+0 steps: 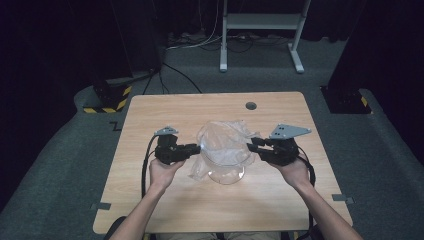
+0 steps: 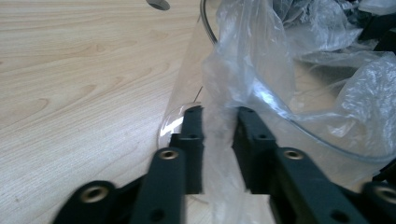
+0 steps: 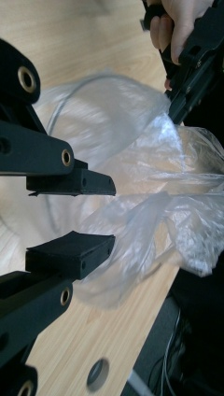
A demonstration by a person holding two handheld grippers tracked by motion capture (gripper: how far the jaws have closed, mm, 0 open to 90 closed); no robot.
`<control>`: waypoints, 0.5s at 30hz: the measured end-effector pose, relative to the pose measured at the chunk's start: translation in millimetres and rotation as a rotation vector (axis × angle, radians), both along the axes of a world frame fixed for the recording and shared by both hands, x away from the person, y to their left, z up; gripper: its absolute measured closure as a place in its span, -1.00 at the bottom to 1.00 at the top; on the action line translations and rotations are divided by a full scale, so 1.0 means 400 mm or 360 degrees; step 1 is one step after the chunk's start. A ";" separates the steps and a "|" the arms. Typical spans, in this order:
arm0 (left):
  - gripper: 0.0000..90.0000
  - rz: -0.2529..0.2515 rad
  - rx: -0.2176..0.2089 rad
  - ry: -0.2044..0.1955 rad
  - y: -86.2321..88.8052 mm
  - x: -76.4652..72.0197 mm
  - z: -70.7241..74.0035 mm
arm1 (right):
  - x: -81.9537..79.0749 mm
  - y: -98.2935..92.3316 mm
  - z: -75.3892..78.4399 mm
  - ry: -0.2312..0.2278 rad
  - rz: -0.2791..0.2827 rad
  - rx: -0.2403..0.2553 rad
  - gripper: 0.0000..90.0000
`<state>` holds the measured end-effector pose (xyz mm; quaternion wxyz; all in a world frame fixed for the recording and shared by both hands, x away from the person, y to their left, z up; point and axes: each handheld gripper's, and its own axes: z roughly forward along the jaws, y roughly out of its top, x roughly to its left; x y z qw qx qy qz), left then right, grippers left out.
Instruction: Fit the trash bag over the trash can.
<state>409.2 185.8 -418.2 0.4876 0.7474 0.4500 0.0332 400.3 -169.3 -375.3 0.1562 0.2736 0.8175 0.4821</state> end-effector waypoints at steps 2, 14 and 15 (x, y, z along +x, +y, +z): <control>0.73 -0.0017 -0.0003 0.0015 0.001 0.009 0.000 | 0.000 -0.008 0.000 0.0001 -0.0019 0.0006 0.58; 0.69 -0.0020 -0.0025 0.0005 -0.012 0.022 -0.008 | -0.008 -0.037 -0.024 0.0040 -0.0053 -0.0085 0.98; 0.58 0.0003 -0.0027 -0.0003 -0.011 0.020 -0.011 | -0.004 -0.041 -0.032 0.0050 -0.0063 -0.0100 1.00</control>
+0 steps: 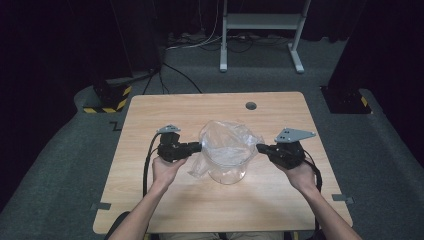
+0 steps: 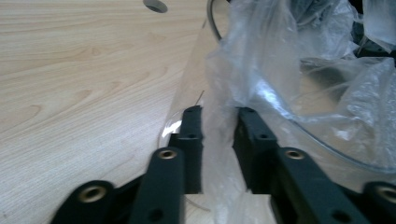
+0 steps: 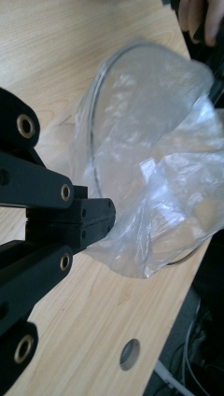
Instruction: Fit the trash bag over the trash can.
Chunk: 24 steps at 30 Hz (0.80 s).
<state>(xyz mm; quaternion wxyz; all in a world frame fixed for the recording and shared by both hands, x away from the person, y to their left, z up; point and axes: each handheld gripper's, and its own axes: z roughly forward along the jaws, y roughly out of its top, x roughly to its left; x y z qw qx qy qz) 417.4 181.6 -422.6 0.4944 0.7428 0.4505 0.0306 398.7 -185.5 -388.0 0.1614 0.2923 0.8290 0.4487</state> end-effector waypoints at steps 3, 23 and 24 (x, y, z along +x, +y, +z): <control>0.42 0.0031 -0.0007 -0.0002 0.004 -0.001 -0.004 | 0.006 -0.004 -0.009 0.0019 -0.0012 -0.0009 1.00; 0.02 0.0137 -0.0068 -0.0075 0.011 0.006 -0.005 | 0.019 -0.021 -0.034 0.0102 -0.0067 0.0026 0.79; 0.02 0.0145 -0.0084 -0.0086 0.011 0.003 -0.001 | 0.015 -0.025 -0.026 0.0085 -0.0069 0.0040 0.74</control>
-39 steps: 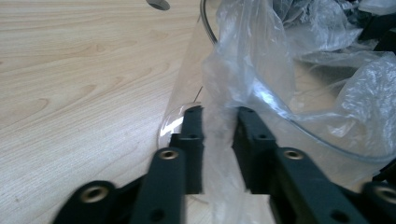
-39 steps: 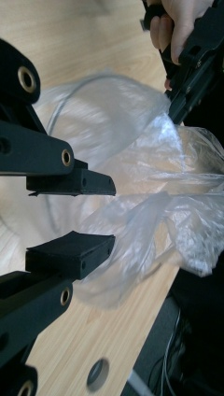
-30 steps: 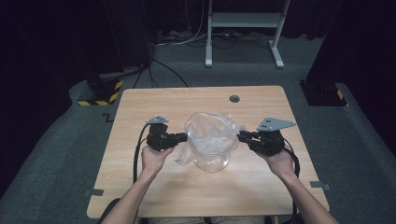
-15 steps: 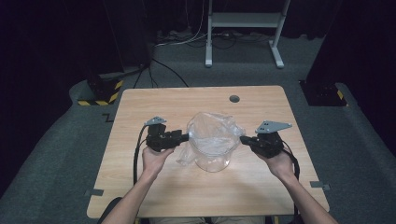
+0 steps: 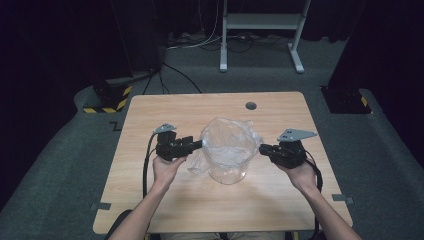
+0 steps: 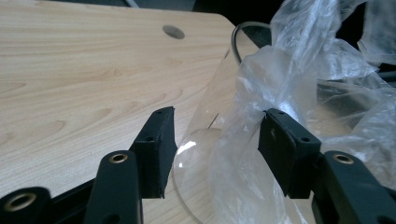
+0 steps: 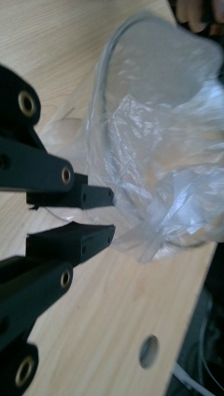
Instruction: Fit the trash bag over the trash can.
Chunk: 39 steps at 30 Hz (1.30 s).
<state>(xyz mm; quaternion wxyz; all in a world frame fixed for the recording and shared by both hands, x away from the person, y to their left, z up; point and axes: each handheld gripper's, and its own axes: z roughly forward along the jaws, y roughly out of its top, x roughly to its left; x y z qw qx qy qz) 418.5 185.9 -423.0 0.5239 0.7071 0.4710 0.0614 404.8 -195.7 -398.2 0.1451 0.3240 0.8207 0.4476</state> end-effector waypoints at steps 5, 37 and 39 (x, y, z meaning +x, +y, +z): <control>-0.06 0.0020 -0.0049 -0.0028 0.002 -0.009 0.010 | -0.013 -0.011 0.035 -0.0086 -0.0026 0.0055 0.57; 0.80 -0.0060 0.0009 -0.0216 -0.045 0.037 0.067 | -0.011 0.123 0.056 -0.0354 0.0036 -0.0160 0.80; 0.85 -0.0059 0.0017 -0.0214 -0.046 0.042 0.064 | -0.006 0.119 0.053 -0.0344 0.0033 -0.0161 0.94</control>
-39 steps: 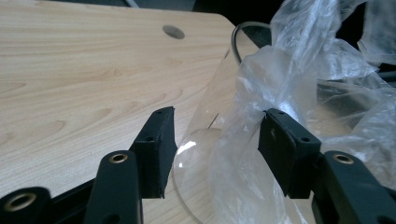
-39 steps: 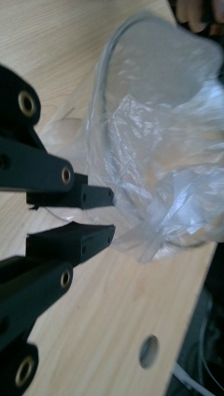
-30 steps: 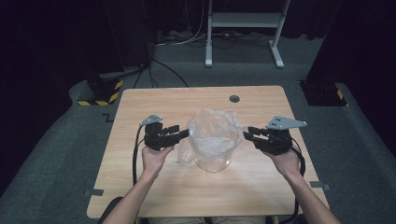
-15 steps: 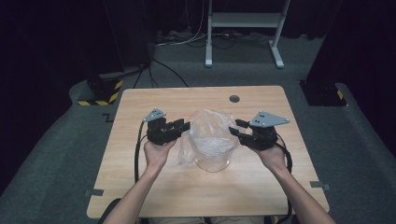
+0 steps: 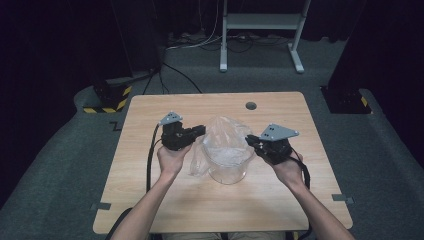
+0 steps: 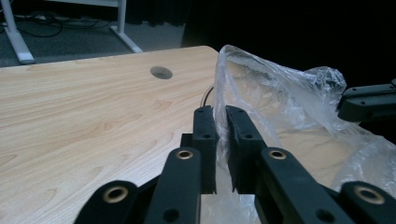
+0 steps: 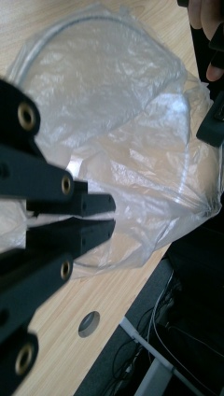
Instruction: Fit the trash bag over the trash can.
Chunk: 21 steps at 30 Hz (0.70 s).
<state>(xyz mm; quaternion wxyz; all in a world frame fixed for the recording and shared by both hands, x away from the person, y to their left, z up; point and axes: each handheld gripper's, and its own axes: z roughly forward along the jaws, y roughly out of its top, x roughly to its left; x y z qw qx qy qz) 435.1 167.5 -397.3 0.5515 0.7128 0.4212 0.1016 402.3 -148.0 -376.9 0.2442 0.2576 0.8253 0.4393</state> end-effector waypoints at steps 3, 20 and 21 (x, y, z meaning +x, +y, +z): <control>0.91 0.0001 -0.0013 0.0012 0.000 0.007 -0.002 | 0.010 -0.006 -0.002 -0.0005 -0.0010 0.0009 1.00; 0.94 0.0009 -0.0052 0.0158 0.008 0.056 -0.048 | 0.127 -0.026 -0.030 0.0046 -0.0165 0.0082 1.00; 0.94 0.0005 -0.0059 0.0172 0.008 0.059 -0.052 | 0.129 -0.027 -0.034 0.0057 -0.0173 0.0075 1.00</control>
